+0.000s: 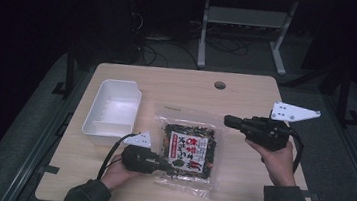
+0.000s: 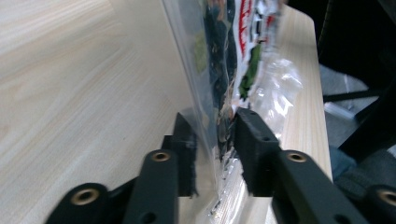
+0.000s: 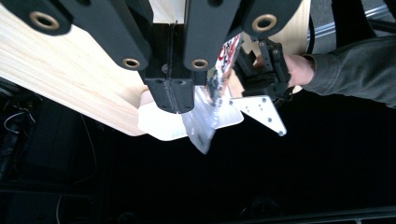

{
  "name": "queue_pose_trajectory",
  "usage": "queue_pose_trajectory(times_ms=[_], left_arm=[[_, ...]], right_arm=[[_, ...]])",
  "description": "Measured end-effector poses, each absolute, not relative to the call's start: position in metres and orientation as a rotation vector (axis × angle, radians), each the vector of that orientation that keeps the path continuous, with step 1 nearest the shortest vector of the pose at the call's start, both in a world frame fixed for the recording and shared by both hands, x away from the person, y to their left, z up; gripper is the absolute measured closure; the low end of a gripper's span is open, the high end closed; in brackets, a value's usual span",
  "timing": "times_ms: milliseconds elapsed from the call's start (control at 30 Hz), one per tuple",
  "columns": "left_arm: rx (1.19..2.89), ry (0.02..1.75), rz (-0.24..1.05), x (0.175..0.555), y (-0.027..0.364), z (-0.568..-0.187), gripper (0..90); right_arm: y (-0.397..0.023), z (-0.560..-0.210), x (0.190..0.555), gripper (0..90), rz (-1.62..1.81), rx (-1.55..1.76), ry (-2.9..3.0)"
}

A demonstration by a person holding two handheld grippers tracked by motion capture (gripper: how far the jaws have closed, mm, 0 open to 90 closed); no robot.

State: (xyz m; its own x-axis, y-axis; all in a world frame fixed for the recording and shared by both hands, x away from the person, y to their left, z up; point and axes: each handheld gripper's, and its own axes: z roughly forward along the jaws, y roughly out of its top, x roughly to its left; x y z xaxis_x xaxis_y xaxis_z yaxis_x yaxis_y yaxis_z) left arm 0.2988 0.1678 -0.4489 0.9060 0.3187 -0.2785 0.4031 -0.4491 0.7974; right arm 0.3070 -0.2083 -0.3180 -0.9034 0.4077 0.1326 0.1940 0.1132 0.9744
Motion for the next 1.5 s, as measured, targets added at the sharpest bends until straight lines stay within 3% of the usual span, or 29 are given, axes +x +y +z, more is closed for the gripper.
queue_pose_trajectory(times_ms=[200, 333, 367, 400, 500, 567, 767, 1300, 1500], left_arm=[[2.129, 0.445, 0.003, 0.289, 0.163, -0.444, 73.6], [2.139, 0.414, 0.053, 0.283, 0.160, -0.440, 73.9], [2.140, 0.403, 0.059, 0.282, 0.160, -0.439, 74.1], [2.137, 0.394, 0.061, 0.280, 0.160, -0.438, 74.7], [2.139, 0.371, 0.082, 0.277, 0.160, -0.436, 75.3], [2.138, 0.369, 0.083, 0.276, 0.160, -0.435, 75.5], [2.137, 0.358, 0.079, 0.275, 0.161, -0.435, 75.6], [2.125, 0.374, 0.053, 0.278, 0.166, -0.435, 75.6], [2.117, 0.400, 0.040, 0.279, 0.169, -0.437, 75.6]], right_arm=[[-0.217, -0.325, 0.307, 89.3, 1.880, 0.646, 2.192], [-0.221, -0.330, 0.308, 81.8, 1.890, 0.678, 2.182], [-0.222, -0.332, 0.310, 78.7, 1.913, 0.692, 2.187], [-0.224, -0.338, 0.311, 65.8, 1.933, 0.717, 2.199], [-0.224, -0.344, 0.313, 58.8, 1.923, 0.746, 2.202], [-0.224, -0.356, 0.315, 46.1, 1.975, 0.766, 2.230], [-0.210, -0.378, 0.316, 33.7, 1.940, 0.767, 2.347], [-0.172, -0.408, 0.322, 41.4, 1.859, 0.689, 2.570], [-0.173, -0.418, 0.324, 49.1, 1.901, 0.738, 2.560]])
